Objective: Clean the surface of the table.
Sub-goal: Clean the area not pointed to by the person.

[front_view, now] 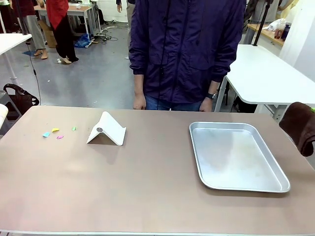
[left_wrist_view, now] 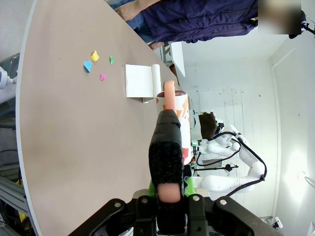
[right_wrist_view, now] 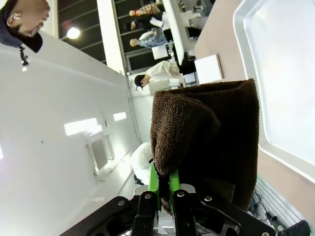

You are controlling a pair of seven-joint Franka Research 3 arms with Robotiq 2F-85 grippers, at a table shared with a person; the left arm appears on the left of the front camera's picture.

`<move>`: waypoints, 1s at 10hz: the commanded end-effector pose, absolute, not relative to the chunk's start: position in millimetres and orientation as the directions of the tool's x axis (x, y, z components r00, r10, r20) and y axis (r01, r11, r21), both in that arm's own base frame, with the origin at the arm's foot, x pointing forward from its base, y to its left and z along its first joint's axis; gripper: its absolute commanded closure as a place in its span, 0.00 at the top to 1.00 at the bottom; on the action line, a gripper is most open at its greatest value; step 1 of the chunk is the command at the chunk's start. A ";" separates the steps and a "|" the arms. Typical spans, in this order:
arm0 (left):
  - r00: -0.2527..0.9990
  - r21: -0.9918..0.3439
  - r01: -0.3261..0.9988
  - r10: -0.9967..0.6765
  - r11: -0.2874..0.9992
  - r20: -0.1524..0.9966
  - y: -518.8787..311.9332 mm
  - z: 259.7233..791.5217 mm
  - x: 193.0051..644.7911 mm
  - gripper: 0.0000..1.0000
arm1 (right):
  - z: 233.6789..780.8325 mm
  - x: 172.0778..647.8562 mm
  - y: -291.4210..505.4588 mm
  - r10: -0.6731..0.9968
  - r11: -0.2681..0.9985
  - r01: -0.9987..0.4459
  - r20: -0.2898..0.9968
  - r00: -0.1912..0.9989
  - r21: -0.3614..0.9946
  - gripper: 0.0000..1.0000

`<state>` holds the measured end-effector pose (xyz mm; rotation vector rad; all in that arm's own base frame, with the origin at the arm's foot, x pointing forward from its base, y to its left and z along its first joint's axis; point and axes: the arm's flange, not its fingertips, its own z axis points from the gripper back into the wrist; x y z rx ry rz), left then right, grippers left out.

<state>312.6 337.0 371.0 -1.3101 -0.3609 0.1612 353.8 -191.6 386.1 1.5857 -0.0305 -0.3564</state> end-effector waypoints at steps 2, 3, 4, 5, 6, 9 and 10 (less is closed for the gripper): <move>0.935 -0.962 0.094 0.310 0.257 0.175 335.1 373.0 309.6 0.00 | 393.8 354.2 -189.7 -0.238 -0.053 0.211 -0.217 0.947 0.976 0.09; 0.935 -0.962 0.094 0.310 0.257 0.175 335.1 373.0 309.6 0.00 | 393.8 354.2 -189.7 -0.238 -0.053 0.211 -0.217 0.947 0.976 0.09; 0.935 -0.962 0.094 0.310 0.257 0.175 335.1 373.0 309.6 0.00 | 393.8 354.2 -189.7 -0.238 -0.053 0.211 -0.217 0.947 0.976 0.09; 0.935 -0.962 0.094 0.310 0.257 0.175 335.1 373.0 309.6 0.00 | 393.8 354.2 -189.7 -0.238 -0.053 0.211 -0.217 0.947 0.976 0.09; 0.935 -0.962 0.094 0.310 0.257 0.175 335.1 373.0 309.6 0.00 | 393.8 354.2 -189.7 -0.238 -0.053 0.211 -0.217 0.947 0.976 0.09; 0.935 -0.962 0.094 0.310 0.257 0.175 335.1 373.0 309.6 0.00 | 393.8 354.2 -189.7 -0.238 -0.053 0.211 -0.217 0.947 0.976 0.09; 0.935 -0.962 0.094 0.310 0.257 0.175 335.1 373.0 309.6 0.00 | 393.8 354.2 -189.7 -0.238 -0.053 0.211 -0.217 0.947 0.976 0.09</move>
